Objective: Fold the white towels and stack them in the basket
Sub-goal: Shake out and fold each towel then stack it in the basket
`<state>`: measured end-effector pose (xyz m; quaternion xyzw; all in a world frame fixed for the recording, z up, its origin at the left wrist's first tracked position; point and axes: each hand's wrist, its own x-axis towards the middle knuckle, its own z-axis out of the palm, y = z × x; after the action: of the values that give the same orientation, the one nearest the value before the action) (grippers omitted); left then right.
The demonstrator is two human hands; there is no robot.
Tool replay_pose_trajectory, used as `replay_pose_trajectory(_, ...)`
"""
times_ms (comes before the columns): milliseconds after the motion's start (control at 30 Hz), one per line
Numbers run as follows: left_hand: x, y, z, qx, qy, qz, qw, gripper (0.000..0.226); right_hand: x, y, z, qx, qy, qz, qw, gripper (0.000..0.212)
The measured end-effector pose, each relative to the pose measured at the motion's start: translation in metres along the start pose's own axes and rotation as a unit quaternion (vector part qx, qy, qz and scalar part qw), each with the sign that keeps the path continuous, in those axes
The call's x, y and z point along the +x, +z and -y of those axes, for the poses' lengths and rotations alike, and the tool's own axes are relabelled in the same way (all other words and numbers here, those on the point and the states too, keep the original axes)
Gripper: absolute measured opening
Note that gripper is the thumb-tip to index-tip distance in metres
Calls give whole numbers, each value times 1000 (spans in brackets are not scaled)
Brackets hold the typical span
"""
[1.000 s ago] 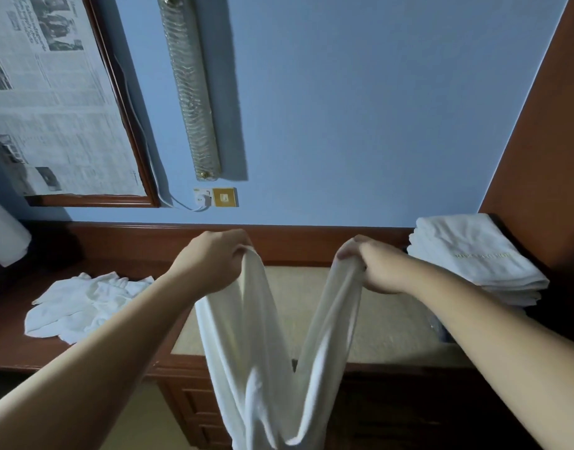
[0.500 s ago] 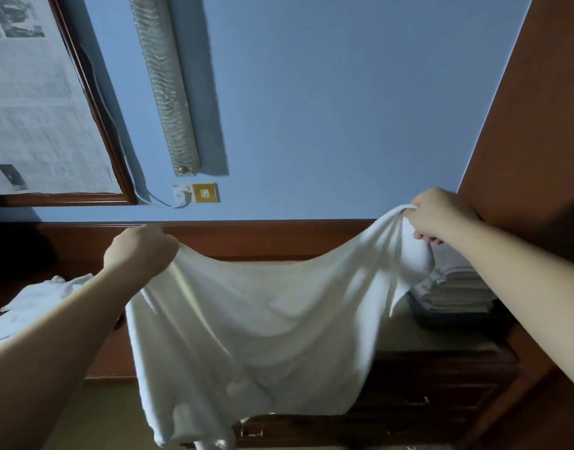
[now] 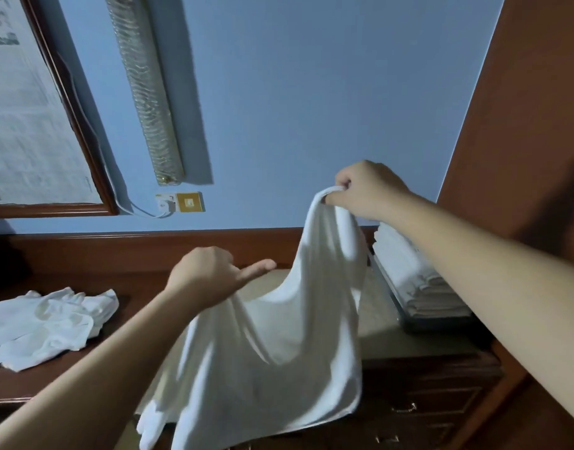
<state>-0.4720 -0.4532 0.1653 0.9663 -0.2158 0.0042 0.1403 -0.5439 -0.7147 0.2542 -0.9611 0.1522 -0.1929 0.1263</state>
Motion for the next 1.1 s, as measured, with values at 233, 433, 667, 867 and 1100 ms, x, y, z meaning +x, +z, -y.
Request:
replay_pose_trajectory(233,20,16,-33,-100,81,-65,990,67,0,-6,33,155,-65,67,983,42)
replay_pose_trajectory(433,32,-9,6,-54,141,-86,985,53,0,-20,-12,109,-89,217,966,38)
replay_pose_trajectory(667,48,-53,7,-9,156,-149,976,45,5,-30,-27,-65,-112,186,974,56)
replay_pose_trajectory(867,56,-83,13,5,161,-176,971,49,1,-49,-37,130,-78,168,974,46)
replay_pose_trajectory(1100,58,-77,12,27,176,-184,967,48,10,-56,-43,18,-80,98,992,35)
